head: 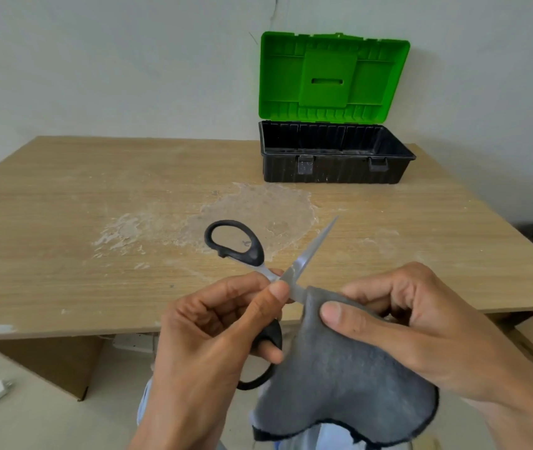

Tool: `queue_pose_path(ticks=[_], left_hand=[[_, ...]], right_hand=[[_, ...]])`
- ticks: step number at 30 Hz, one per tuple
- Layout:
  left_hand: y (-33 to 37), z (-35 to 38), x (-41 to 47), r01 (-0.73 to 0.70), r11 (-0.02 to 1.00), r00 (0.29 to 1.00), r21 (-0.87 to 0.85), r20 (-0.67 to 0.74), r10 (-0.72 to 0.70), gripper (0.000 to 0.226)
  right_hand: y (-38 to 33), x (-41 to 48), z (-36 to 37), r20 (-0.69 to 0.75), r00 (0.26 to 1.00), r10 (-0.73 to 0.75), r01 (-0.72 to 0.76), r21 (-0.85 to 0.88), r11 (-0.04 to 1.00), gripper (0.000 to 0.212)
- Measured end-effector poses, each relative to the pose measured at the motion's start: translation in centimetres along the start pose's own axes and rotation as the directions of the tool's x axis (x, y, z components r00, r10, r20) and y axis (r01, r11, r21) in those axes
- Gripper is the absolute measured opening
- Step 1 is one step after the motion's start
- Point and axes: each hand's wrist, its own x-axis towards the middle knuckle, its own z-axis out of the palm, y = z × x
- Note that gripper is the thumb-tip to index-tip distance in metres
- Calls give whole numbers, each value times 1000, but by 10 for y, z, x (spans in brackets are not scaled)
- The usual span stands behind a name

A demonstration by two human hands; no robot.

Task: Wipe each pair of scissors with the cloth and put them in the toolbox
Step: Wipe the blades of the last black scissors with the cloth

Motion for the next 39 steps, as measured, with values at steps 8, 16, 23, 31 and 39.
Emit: queue_pose_path(ticks=[8,16,23,31,39], left_hand=[[1,0,0,-37,998,999,46,18,36,20],[6,-17,4,-25,1000,995,-14,-99,23,16],[17,-27,4,-131,976,989,174,-40,140,17],[36,-31,-2,-245,871,966,426,180,184,14],[39,-30,-2,-213,841,947,497,318,52,16]], right_hand=[[4,-1,5,-59,998,-20,21,8,1000,44],[8,-4,-8,-7,1000,-14,14,3,1000,38],[13,-11,-31,-112,993,-29,32,20,999,39],[16,-11,-53,-168,980,-103,91,-77,993,53],[10,-10,-58,-71,990,-118,107,-146,983,52]])
